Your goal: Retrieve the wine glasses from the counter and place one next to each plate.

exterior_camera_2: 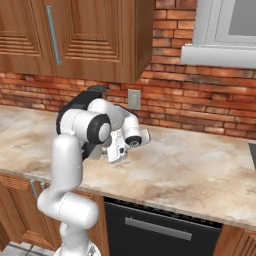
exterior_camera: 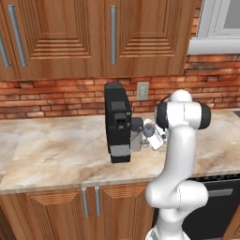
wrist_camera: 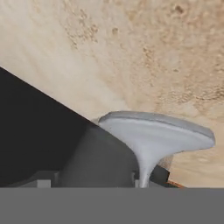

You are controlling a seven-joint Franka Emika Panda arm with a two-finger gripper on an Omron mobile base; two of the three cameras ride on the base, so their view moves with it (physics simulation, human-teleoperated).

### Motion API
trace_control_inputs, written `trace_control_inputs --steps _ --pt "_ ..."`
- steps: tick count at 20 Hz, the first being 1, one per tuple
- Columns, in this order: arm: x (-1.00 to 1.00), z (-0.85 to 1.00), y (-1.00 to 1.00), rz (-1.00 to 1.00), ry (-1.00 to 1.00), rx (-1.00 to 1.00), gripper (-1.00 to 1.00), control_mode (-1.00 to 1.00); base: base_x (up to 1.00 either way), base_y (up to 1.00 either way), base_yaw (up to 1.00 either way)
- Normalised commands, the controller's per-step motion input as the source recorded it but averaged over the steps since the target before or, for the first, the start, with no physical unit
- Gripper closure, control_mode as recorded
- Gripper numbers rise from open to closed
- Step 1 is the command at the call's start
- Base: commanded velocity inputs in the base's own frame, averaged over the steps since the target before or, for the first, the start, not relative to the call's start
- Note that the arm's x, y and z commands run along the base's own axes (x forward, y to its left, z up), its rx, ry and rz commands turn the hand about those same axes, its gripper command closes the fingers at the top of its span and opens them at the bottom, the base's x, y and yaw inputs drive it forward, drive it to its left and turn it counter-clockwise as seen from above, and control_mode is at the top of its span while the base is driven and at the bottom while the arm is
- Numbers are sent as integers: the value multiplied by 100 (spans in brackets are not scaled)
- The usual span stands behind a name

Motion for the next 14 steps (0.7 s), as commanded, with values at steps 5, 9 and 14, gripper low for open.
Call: trace_control_inputs --steps 5,9,14 --pt "-41 78 -8 0 0 0 100 -100 0 0 0" --pt "-48 100 -38 0 15 0 100 -100 0 0 0" --pt "-50 100 -68 -3 35 2 100 -100 0 0 0"
